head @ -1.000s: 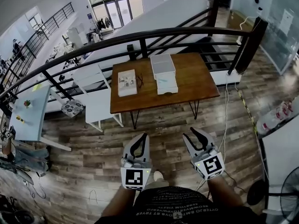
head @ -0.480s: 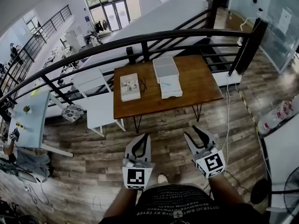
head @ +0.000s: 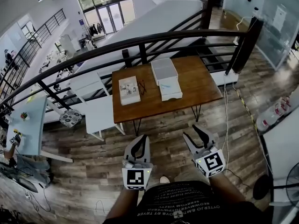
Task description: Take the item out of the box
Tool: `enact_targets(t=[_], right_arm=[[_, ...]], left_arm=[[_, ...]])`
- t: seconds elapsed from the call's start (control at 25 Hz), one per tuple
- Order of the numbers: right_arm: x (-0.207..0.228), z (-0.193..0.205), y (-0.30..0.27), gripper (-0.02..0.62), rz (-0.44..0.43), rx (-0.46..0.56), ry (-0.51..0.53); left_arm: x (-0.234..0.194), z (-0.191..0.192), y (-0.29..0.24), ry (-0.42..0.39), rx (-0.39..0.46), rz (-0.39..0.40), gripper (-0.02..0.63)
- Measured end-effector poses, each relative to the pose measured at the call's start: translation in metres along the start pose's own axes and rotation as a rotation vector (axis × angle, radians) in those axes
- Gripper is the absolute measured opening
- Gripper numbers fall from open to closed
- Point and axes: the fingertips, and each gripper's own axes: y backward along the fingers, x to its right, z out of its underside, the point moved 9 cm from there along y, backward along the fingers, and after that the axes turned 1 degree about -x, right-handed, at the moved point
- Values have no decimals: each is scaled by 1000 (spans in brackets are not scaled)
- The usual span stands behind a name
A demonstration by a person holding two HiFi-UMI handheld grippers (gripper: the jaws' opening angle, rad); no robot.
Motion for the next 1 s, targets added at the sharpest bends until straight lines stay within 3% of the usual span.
enact_targets(t=[0.48,1.0], right_arm=[[1,3,-10,157,-12,-18,-19],[44,9,-66,155,-51,-34,-40]], left_arm=[[-8,5,-7,15,-19,-16,6],[-28,8,-61,-4,-11,-44,6]])
